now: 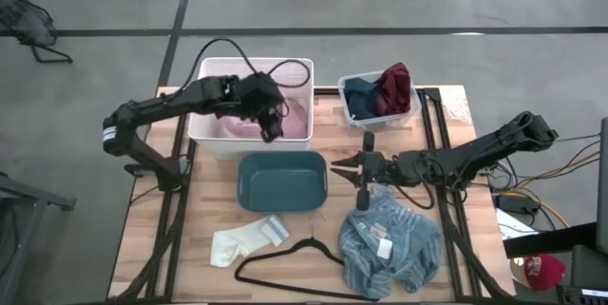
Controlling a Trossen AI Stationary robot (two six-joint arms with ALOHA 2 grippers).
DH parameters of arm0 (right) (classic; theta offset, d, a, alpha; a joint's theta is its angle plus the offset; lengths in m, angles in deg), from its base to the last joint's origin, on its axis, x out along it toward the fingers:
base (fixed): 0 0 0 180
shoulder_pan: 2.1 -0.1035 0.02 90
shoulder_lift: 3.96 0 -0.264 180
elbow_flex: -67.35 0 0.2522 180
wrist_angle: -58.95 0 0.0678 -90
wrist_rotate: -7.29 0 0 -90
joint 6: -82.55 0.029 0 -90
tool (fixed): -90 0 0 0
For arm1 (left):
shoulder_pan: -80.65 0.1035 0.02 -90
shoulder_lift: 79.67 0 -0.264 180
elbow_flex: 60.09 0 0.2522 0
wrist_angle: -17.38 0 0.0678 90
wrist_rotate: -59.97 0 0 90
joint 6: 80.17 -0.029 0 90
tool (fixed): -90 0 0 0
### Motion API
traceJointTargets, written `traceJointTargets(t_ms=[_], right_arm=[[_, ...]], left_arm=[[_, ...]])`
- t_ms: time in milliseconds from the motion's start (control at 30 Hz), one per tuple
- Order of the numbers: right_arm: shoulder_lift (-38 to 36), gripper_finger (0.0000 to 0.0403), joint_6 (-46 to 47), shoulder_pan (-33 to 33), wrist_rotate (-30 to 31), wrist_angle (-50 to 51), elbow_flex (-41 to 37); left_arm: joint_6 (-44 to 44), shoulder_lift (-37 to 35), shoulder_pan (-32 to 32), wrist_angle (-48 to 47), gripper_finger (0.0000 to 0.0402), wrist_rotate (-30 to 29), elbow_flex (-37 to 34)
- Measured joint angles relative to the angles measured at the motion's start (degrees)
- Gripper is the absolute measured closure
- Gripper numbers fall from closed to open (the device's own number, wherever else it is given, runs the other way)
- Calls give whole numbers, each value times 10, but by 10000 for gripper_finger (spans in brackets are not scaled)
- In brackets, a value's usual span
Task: Pick & Place Cloths
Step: Put the blue polo shirt into the white bin
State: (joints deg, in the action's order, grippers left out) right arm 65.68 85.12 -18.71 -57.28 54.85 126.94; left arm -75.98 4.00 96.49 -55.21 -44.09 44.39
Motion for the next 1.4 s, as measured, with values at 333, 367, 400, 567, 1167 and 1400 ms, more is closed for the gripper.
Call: traceJointTargets(t_ms=[333,367,400,567,1167,1400], right_arm=[[0,370,0,0,0,1,-2],[0,371,-2,0,0,1,-2],[0,371,-3,0,0,1,-2],[0,360,-8,0,0,1,-2],[8,288,137,-22,-48,257,74],[48,228,252,-75,-46,502,217]], left_arm=[[8,-128,-74,182,219,49,-209],[7,-144,-85,208,219,60,-235],[6,-163,-97,236,219,71,-259],[8,-252,-168,369,219,90,-371],[-88,-396,-303,822,219,90,-628],[-44,-405,-304,798,219,125,-629]])
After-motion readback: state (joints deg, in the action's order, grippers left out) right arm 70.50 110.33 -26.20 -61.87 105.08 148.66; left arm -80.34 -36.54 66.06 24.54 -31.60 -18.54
